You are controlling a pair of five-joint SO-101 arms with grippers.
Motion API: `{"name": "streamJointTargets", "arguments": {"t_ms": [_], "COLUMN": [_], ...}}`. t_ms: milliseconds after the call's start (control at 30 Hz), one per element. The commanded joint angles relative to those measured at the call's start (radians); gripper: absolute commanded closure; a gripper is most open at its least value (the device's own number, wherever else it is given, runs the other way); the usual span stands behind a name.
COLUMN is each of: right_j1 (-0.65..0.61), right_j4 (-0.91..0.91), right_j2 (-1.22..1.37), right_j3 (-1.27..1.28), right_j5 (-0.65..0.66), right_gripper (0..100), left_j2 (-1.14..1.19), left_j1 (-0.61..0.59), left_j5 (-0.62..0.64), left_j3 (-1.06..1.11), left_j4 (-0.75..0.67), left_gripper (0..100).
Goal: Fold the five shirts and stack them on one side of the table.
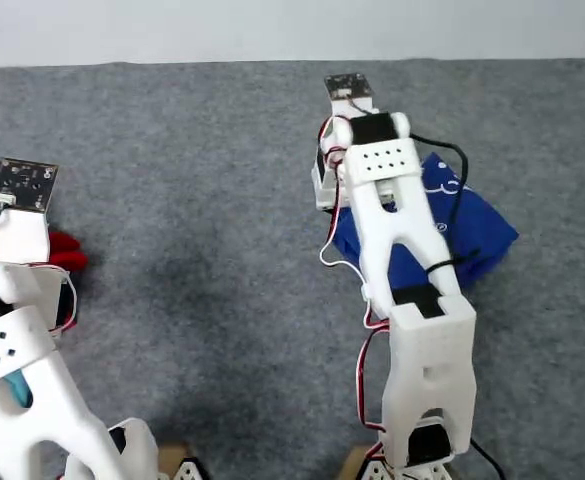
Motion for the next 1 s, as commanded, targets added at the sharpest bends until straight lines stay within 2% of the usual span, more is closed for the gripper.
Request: {"name": "streamJointTargets", "arguments": {"t_ms": [0, 333, 533, 600, 833, 967], "right_j1": [-0.015, -0.021, -0.012, -0.012, -0.012, -0.013], "right_j4": [-0.056, -0.054, -0.062, -0.056, -0.053, -0.004], "right_j2": [0.025, 0.097, 0.094, 0.091, 0.090, 0.088], "right_j3": [-0.061, -0.061, -0.061, -0.061, -0.061, -0.086], "right_j5": [-0.028, -0.032, -0.023, -0.023, -0.021, 0.031], "right_gripper": [75.3, 76.0, 94.6, 97.8, 98.8, 97.1], "left_j2": [-0.020, -0.020, -0.012, -0.012, -0.018, -0.018], "left_j1": [0.000, 0.000, 0.000, 0.002, 0.002, 0.000], "left_j5": [-0.006, -0.008, -0.008, -0.008, -0.008, -0.008], "left_j3": [-0.033, -0.033, -0.031, -0.031, 0.041, 0.053], "left_j4": [-0.012, -0.017, -0.018, -0.020, -0.071, -0.074], "left_gripper": [99, 99, 99, 99, 99, 99]}}
